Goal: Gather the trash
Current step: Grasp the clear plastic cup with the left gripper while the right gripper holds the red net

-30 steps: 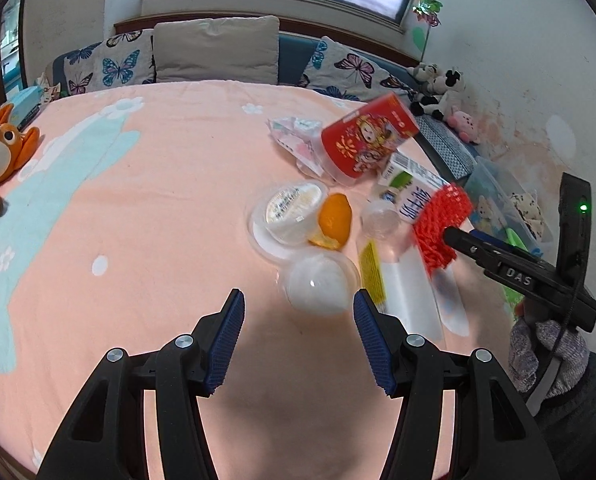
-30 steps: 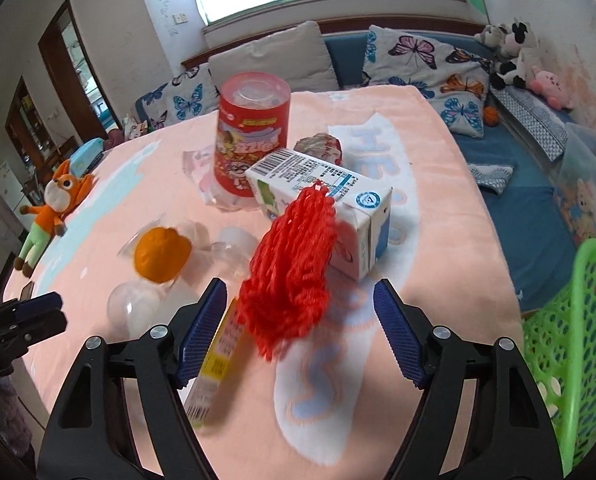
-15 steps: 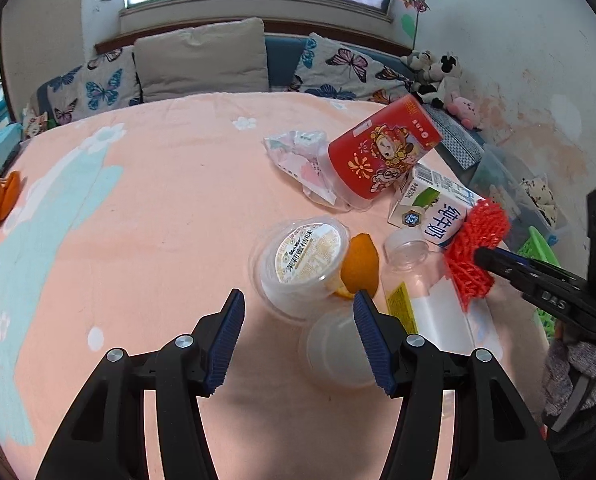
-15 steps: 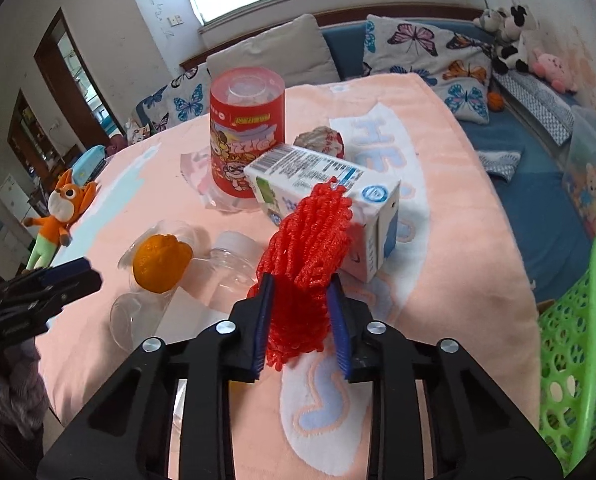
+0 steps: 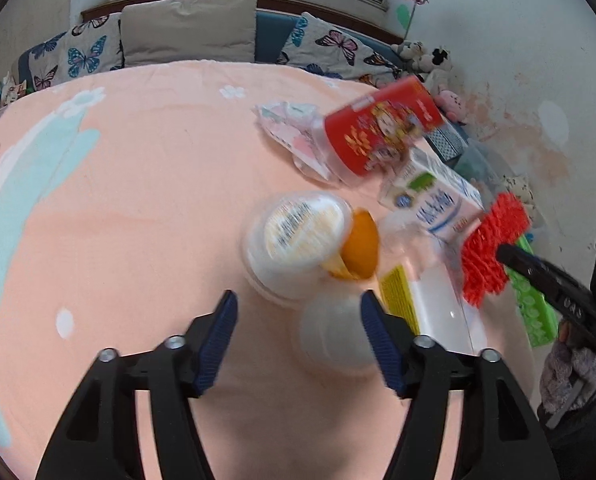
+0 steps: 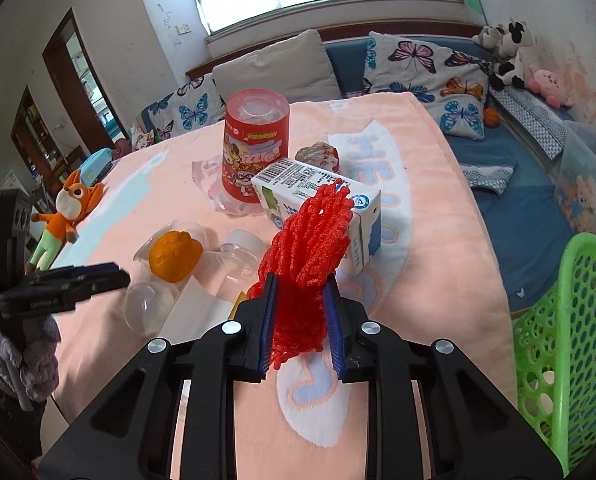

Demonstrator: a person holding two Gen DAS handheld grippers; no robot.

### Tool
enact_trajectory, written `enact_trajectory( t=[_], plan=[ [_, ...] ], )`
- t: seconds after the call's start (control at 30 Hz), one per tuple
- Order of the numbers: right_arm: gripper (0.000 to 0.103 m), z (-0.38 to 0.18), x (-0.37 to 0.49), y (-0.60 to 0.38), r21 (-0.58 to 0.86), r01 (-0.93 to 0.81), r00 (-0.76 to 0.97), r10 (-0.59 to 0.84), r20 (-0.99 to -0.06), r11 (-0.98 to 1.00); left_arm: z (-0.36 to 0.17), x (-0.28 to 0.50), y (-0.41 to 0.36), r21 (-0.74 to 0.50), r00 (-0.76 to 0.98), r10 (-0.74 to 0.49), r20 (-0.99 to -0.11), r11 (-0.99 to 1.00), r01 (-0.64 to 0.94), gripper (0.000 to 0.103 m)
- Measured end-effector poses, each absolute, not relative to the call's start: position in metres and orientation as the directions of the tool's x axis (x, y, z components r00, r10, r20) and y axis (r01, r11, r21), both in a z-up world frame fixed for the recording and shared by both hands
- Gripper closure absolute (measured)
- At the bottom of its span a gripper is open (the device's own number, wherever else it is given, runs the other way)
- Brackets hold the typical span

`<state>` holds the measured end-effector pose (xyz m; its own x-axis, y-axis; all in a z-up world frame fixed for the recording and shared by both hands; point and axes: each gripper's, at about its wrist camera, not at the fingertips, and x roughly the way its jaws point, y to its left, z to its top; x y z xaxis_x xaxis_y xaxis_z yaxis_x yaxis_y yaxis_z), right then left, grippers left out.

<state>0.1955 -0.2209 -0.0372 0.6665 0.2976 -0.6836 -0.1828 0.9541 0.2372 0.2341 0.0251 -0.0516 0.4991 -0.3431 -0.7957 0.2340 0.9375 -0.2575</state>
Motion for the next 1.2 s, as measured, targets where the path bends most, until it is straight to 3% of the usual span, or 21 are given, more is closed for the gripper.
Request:
enact_trajectory(
  t=[0.17,0.53,0.6,0.77,1.2],
  plan=[
    [0.079,-0.037,0.189,-0.223,0.228,-0.187,0.669,0.294,-0.683,0.955,-0.056,0.218,0.001,-0.183,0.508,-0.302,-0.806,0.945,0.271,0.027],
    [0.079,-0.033,0.169,-0.235,0.221,-0.177,0.682,0.282,-0.675,0.959,-0.069,0.227,-0.023,-0.122,0.501,-0.227,-0.835,0.965,0.234,0.027],
    [0.079,-0.033,0.166,-0.238,0.222,-0.172,0.683,0.279,-0.675,0.96,-0.072,0.228,-0.025,-0.126,0.493,-0.226,-0.84,0.966,0.227,0.034],
    [0.079,-0.031,0.155,-0.241,0.205,-0.166,0.692,0.262,-0.673,0.965,-0.075,0.23,-0.023,-0.136,0.486,-0.211,-0.848,0.973,0.185,0.039],
    [0.079,-0.012,0.115,-0.269,0.19,-0.12,0.734,0.216,-0.644,0.974,-0.025,0.191,-0.016,-0.15,0.555,-0.251,-0.793,0.964,0.221,0.04]
  ],
)
